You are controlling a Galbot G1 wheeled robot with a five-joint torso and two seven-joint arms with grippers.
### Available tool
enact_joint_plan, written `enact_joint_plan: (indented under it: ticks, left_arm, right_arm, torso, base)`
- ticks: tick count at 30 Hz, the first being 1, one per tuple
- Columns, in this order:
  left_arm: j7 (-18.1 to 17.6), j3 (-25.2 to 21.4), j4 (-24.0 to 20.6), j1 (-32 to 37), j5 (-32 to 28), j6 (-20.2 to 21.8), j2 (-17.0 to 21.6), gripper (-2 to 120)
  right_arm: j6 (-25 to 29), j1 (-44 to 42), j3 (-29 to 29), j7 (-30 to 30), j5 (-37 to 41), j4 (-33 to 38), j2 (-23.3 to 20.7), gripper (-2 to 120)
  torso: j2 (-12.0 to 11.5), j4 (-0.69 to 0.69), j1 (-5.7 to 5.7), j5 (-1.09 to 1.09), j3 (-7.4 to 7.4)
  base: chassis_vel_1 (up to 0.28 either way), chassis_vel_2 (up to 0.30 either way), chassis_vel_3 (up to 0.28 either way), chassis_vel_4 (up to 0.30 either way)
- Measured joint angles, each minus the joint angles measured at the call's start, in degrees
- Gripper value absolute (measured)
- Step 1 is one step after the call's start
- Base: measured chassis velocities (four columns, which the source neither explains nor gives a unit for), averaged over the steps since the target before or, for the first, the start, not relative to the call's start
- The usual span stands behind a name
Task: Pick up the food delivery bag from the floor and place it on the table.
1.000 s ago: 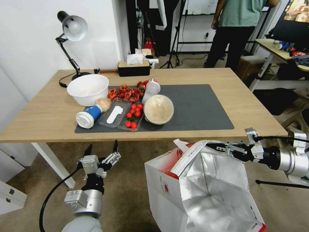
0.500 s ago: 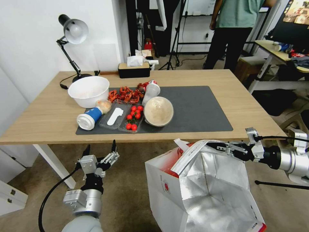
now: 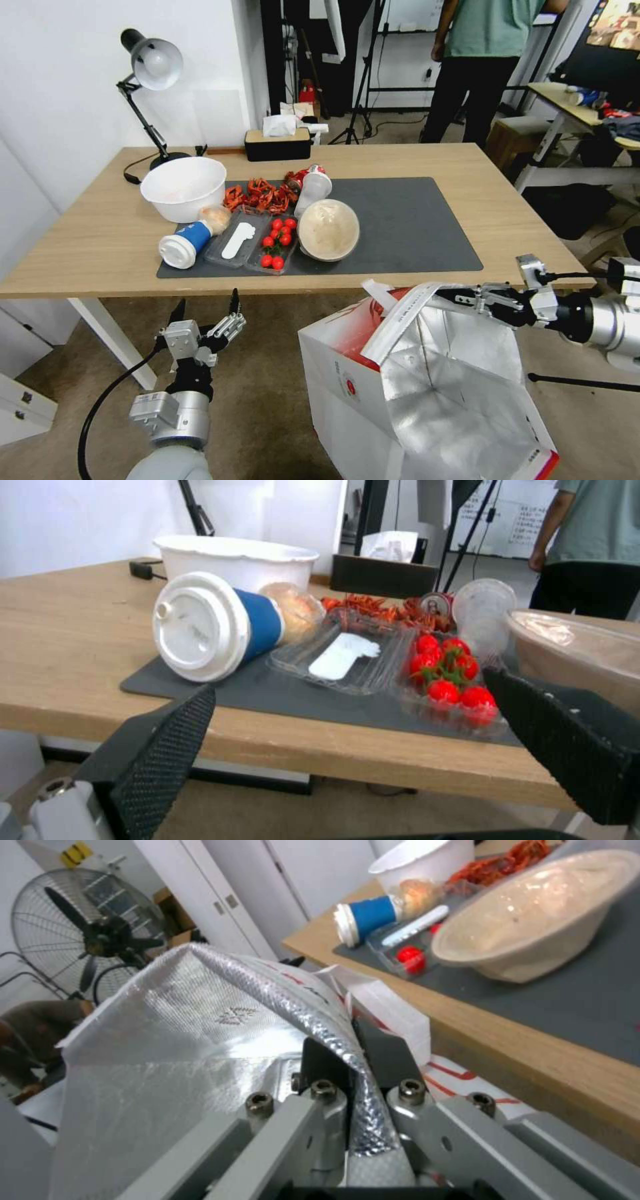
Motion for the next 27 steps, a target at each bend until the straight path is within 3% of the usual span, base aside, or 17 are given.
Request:
enact_joint_plan:
  ticks: [15,27]
  left_arm:
    - [0.02,-0.49,-1.05,0.4,0.35,-0.17,-0.18,100]
    - [-0.21,-0.89,-2.2,0.88,0.54,-0.36,-0.25,100]
  right_arm:
    - [-0.64,1.03,3.34,-4.96,8.34,-0.1,-4.91,0]
    - [-0.72,2.05,9.28,-3.81,15.32,-0.03,-8.45,0]
  torso:
    - [-0.18,0.0,-0.09,0.0,-0.11]
    - [-0.25,0.0,-0.11,0.0,-0.15]
  base:
    - [0.0,0.0,0.0,0.0]
    - [0.0,0.0,0.0,0.0]
